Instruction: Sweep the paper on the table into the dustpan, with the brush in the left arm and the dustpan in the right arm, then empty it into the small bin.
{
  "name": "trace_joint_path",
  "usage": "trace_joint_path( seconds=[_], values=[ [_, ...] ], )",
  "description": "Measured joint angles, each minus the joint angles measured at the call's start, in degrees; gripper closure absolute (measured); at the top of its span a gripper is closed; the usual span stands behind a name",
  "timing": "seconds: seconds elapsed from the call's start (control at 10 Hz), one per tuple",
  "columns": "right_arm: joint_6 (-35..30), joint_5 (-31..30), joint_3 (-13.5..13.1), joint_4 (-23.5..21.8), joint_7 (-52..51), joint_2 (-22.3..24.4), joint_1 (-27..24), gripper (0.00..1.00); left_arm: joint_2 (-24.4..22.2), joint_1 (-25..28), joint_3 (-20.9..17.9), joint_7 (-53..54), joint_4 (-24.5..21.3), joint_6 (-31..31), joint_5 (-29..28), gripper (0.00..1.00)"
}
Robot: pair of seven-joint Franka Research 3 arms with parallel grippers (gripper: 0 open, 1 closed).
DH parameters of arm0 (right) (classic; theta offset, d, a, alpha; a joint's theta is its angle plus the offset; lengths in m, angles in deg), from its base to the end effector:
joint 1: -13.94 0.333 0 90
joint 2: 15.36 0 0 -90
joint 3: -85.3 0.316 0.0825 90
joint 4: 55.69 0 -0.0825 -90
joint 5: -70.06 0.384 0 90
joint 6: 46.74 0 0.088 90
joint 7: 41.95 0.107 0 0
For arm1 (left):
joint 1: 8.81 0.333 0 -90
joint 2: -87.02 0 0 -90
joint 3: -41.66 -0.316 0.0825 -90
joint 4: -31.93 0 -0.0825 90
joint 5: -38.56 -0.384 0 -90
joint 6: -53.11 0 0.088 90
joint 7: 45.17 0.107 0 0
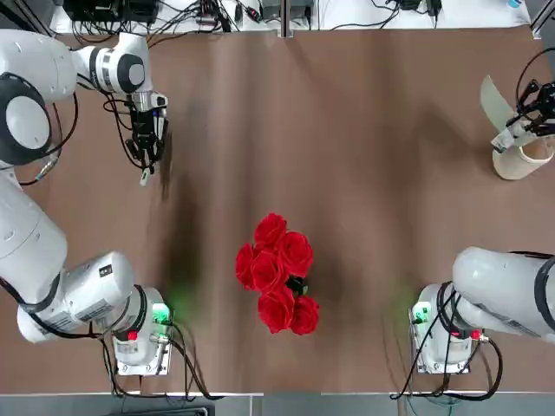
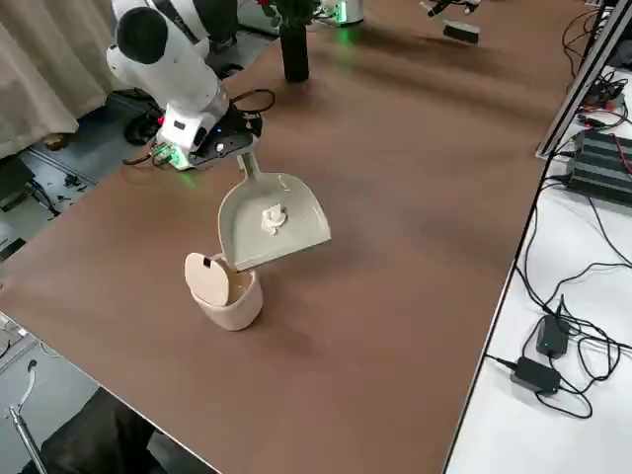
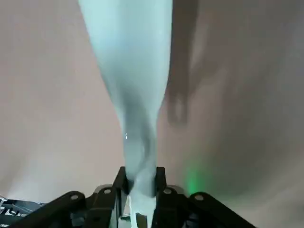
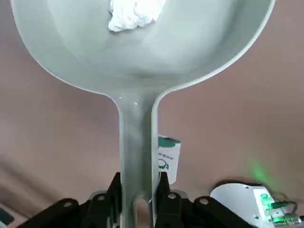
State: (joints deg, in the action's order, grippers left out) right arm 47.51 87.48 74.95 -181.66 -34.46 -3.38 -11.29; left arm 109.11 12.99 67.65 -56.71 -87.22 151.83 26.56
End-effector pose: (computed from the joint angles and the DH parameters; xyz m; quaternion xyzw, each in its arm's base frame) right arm 0.3805 -0.2386 0.4518 -0.8912 0.3862 0.1269 0.2014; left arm 0.4978 -0.0202 0.2259 -0.9408 0.0048 0.3344 0.0553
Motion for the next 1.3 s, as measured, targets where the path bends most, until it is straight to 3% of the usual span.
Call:
trace_joint_path(
  seconds=[0.2,0.5,1.0,1.3],
  values=[
    [-1.69,0.66,-2.95,0.00,-0.01,0.21,-0.48,0.67,0.00,-0.20,0.10,-0.04,0.01,-0.01,0.00,0.73],
    [-3.12,1.22,-5.07,0.01,-0.01,0.44,-1.29,0.67,0.00,-0.96,0.10,-0.09,0.01,-0.01,0.00,0.73],
    [-3.67,4.44,-5.31,0.02,-0.01,0.54,-1.29,0.67,1.43,-0.95,0.08,-0.49,-0.02,-0.01,-0.08,0.73],
    [-3.69,5.15,-6.87,0.38,-0.01,0.57,-1.32,0.67,1.81,-0.95,0.08,-0.60,0.04,0.01,-0.17,0.73]
  ],
)
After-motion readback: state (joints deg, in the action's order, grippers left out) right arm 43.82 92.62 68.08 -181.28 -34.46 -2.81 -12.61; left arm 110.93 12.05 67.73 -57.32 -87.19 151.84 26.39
